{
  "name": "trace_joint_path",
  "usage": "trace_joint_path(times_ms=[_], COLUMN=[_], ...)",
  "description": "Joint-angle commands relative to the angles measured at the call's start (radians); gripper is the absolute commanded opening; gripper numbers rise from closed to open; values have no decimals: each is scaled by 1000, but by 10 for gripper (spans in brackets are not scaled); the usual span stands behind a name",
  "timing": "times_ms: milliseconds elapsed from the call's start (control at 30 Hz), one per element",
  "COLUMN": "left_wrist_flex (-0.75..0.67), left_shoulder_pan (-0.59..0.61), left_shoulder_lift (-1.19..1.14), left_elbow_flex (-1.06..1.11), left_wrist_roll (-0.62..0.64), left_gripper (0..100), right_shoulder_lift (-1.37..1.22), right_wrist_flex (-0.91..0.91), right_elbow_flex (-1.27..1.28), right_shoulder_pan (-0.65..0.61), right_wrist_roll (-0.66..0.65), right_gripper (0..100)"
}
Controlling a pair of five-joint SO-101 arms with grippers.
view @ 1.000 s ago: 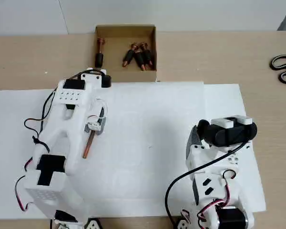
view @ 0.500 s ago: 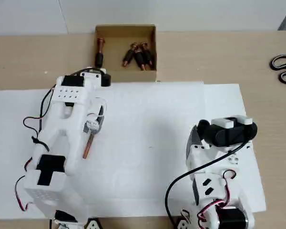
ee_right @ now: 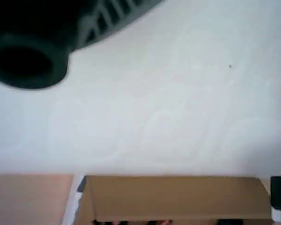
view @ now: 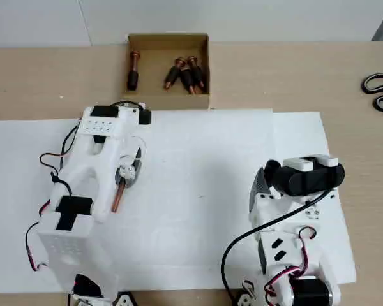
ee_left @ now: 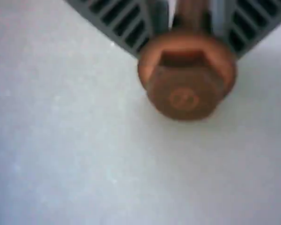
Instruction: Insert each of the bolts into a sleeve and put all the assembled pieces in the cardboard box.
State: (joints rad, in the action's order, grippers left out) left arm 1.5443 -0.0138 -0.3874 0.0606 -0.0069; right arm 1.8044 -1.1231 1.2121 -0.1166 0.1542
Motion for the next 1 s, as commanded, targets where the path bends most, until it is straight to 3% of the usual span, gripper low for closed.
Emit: trace_joint_path(times_ms=[0, 433, 633, 733, 833, 967], left_wrist_flex=[-48, -49, 207, 212, 212, 193], left_shoulder_pan=[-5, -2, -6, -5, -3, -49], left_shoulder_lift=[-5, -2, 0, 28, 206, 390], left_elbow_flex=[-24, -67, -348, -518, -659, -694], left_wrist_roll=[2, 5, -14, 0, -2, 3], left_gripper=[51, 6, 6, 5, 5, 5], right_shoulder_lift=[10, 10, 10, 10, 8, 10], right_wrist_flex=[8, 8, -2, -54, -111, -154], right_elbow_flex=[-49, -98, -115, -158, -181, -199], right_shoulder_pan=[12, 5, 1, -54, -134, -154], right_wrist_roll=[5, 8, 3, 3, 3, 6], right_gripper=[4, 4, 4, 4, 4, 4])
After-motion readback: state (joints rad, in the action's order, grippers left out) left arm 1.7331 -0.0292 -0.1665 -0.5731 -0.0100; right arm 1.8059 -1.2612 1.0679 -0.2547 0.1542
